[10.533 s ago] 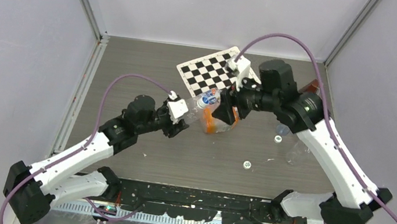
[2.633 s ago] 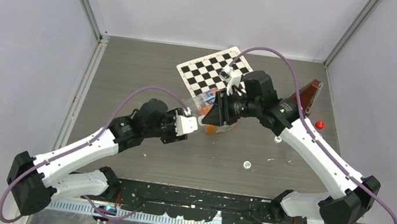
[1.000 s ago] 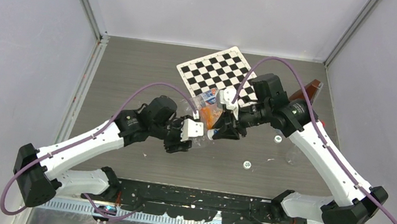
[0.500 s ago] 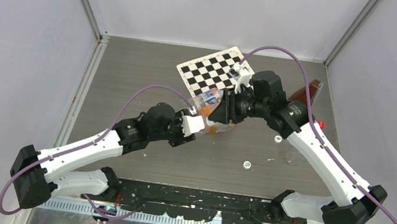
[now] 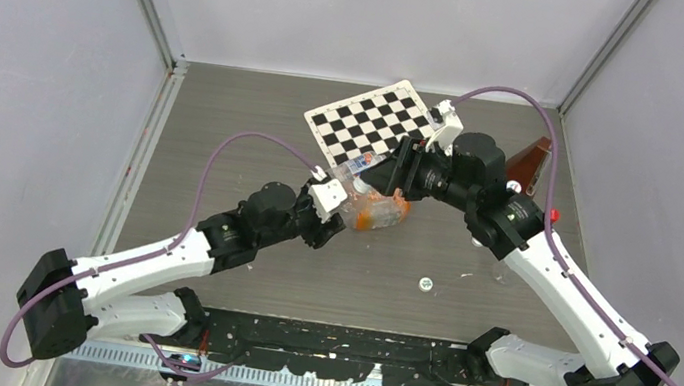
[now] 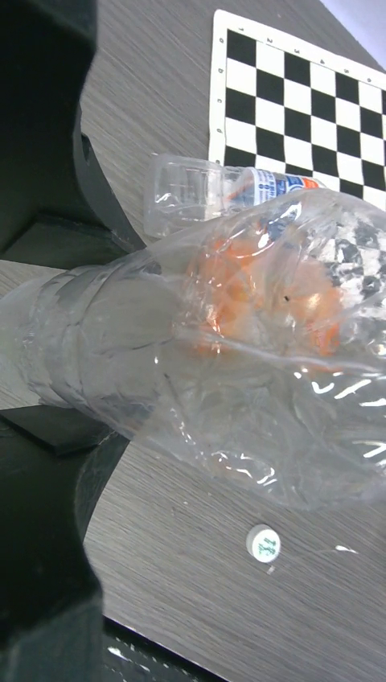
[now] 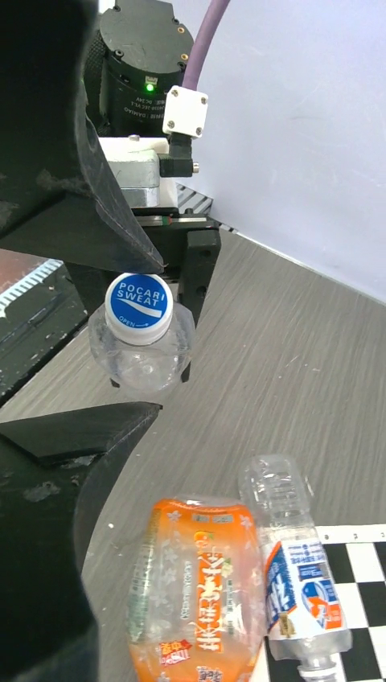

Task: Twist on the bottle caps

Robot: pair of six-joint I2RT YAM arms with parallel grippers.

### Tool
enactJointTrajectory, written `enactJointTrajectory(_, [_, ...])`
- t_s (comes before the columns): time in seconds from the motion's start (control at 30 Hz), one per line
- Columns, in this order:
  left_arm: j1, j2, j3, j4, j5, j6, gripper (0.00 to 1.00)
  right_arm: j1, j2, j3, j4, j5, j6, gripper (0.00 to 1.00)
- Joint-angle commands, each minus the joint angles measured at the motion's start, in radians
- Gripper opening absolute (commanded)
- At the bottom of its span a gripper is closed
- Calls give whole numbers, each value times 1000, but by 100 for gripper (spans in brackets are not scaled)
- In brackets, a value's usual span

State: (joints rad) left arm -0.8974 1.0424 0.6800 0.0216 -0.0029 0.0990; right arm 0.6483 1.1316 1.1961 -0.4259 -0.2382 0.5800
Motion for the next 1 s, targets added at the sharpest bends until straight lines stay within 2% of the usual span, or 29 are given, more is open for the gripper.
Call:
enactJointTrajectory(0.0, [-5,-10,13,133,35,-85,0,-3,-21,-15,122,-5,-13,65])
enactJointTrajectory(0.17, [-5,11,36,146,51,-93,1,-3,-20,-60,224,-35,19,66])
enactJointTrajectory(0.37, [-5,41,64,160,42,-126,1,-3,8,-75,286,-97,47,59])
enactJointTrajectory(0.63, [-5,61,83,181,21,-161,1,-3,7,-79,242,-133,24,41])
enactJointTrajectory(0.67, [-5,63,86,181,19,-162,3,-3,7,-78,236,-143,18,38])
enactJointTrajectory(0.7, [-5,65,89,180,18,-164,4,-3,7,-77,228,-143,4,31])
enactJointTrajectory(0.73, [-5,65,92,176,19,-167,11,-3,6,-76,214,-135,-5,25])
enactJointTrajectory(0.77, [-5,66,96,171,18,-168,19,-3,0,-75,206,-124,-22,15])
enactJointTrajectory(0.83, [-5,63,96,160,13,-169,40,-4,-18,-74,174,-67,-58,3])
enactJointTrajectory(0.93, [-5,45,88,131,11,-175,70,-9,-48,-60,124,43,-153,1])
enactJointTrajectory(0.97, [-5,36,84,121,-17,-178,76,-13,-54,-47,87,69,-174,1])
